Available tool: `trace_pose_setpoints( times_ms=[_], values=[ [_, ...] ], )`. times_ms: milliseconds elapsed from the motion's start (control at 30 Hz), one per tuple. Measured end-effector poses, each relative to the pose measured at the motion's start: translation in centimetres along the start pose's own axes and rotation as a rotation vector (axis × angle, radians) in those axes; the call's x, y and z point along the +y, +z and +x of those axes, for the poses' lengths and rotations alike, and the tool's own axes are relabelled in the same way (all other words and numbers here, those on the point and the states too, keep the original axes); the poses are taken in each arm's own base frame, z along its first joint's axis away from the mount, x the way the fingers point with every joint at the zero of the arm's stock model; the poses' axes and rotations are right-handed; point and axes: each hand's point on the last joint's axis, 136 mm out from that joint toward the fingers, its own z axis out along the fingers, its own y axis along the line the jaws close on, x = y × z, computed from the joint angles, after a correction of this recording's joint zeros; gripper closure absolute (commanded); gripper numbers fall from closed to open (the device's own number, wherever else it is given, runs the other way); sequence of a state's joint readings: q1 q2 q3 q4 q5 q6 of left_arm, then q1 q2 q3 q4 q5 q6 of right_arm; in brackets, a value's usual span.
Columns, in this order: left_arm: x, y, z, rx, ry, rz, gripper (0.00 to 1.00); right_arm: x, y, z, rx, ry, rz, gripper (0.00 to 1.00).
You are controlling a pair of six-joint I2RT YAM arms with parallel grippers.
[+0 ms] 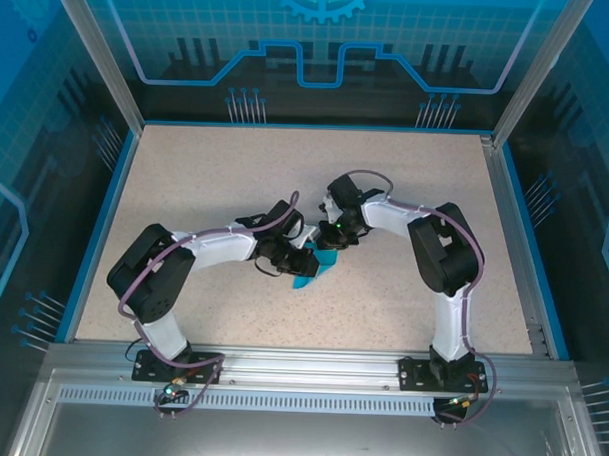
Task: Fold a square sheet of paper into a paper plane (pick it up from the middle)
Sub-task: Third fold the triangle at the center of the table.
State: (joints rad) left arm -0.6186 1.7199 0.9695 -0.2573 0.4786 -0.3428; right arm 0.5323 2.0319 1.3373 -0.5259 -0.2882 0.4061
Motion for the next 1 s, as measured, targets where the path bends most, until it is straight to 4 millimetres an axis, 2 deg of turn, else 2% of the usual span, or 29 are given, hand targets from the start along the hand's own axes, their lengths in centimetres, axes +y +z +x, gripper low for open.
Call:
trace_pose_setpoints(
  times_ms=[200,533,1000],
  values=[
    [-0.4,-0.1,-0.7,-0.006,0.003,0.007,0.84,0.1,0.0,0.1,0.012,-0.1,-0.004,0.82],
    [0.0,0.3,-0.4,0.018,-0.023,-0.006,0.83,0.3,-0.1,0.5,0.033,-0.188,-0.025,0.81],
    [1.3,0.0,-1.4,-0.016,-0.013,-0.084,0.86,0.2,-0.2,0.8,0.054,-0.21,-0.042,0.81]
  ],
)
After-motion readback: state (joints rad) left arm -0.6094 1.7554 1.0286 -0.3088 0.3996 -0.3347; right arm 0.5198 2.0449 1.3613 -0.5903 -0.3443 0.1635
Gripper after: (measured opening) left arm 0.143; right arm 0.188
